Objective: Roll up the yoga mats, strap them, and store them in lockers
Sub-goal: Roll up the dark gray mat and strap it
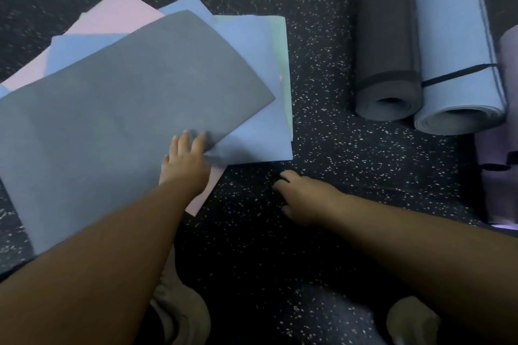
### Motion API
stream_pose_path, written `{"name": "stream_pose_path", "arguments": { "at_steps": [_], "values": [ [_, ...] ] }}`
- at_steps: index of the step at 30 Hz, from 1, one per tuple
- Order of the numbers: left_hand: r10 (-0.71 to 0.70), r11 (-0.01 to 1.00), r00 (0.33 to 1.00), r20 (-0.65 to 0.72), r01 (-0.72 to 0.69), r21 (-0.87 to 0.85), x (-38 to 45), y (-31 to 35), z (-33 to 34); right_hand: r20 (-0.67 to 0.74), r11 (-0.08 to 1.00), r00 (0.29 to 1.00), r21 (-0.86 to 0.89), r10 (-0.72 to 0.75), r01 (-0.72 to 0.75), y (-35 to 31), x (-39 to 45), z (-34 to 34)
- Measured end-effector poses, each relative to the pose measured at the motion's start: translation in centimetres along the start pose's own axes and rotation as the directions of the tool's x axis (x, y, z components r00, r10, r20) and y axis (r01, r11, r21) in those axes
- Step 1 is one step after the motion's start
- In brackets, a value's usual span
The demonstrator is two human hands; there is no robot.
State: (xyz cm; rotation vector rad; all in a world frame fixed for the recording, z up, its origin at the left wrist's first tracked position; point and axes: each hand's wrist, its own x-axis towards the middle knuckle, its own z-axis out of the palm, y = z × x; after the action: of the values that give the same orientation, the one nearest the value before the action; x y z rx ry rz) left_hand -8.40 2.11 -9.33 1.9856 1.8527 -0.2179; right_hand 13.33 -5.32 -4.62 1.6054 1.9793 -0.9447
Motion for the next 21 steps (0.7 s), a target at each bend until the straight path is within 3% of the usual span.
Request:
{"name": "stream_pose_path", "arguments": {
  "at_steps": [3,9,21],
  "values": [
    [-0.036,0.999,0.999,-0.036,0.037,0.003,1.9,-0.9,0.9,-0.053,0.999,0.999,0.044,0.01,-0.008,0.7,1.3,0.3],
    [-0.075,0.994,0.997,-0.028,0.076,0.072,3.5,-1.0,2.5,-0.024,0.997,0.999,0.069,0.035,-0.033,2.3,2.7,0.8],
    [0.095,0.899,0.995,-0.007,-0.083,0.43,4.5,-0.5,-0.6,-0.112,1.0,0.994,0.001,0.022,-0.022,2.2,1.8,-1.7]
  ]
}}
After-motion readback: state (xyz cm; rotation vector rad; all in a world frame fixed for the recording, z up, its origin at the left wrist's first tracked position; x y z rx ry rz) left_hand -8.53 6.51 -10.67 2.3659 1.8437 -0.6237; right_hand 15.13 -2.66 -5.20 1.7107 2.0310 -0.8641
